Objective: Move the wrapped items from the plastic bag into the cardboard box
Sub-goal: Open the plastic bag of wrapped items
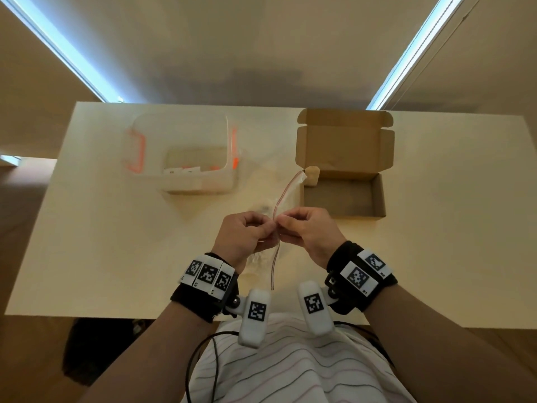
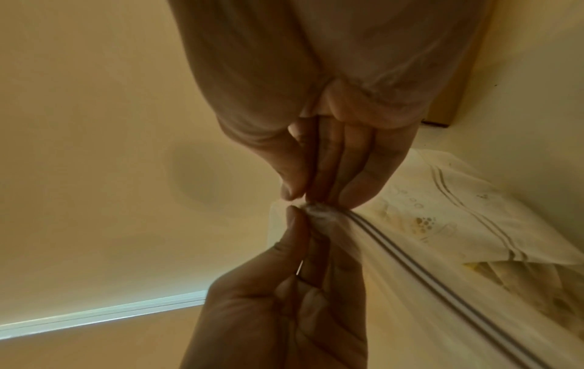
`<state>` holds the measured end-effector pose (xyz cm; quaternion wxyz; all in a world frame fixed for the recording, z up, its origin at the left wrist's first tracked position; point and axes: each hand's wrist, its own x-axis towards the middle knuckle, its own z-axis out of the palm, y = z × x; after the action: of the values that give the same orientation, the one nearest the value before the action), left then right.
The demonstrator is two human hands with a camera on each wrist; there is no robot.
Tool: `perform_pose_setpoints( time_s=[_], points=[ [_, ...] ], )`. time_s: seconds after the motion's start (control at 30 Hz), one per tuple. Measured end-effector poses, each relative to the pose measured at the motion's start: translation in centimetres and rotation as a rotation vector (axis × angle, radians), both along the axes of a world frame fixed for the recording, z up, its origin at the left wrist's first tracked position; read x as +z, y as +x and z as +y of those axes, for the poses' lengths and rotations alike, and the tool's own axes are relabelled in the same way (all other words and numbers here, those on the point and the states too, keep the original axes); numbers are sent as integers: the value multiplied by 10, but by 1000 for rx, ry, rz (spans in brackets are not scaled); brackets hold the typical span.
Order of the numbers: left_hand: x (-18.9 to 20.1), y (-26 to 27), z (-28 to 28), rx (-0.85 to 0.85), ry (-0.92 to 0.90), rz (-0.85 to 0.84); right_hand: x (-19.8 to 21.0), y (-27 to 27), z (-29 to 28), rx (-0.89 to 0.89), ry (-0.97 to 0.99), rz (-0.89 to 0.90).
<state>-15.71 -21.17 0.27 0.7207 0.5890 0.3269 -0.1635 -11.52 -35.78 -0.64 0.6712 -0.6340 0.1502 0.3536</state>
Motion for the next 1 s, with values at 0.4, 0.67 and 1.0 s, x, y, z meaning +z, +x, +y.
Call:
perform_pose_setpoints(
  time_s=[0.4,0.67,1.0],
  points=[
    [-1,2,1,-214,307,-179,7,3,-5,53,-44,-38],
    [1,2,-7,-200,447,-197,4,-1,-8,34,-68,-32],
    [-13,3,19,30,437,-112,-1,-4,-22,7,-259,-79]
  ],
)
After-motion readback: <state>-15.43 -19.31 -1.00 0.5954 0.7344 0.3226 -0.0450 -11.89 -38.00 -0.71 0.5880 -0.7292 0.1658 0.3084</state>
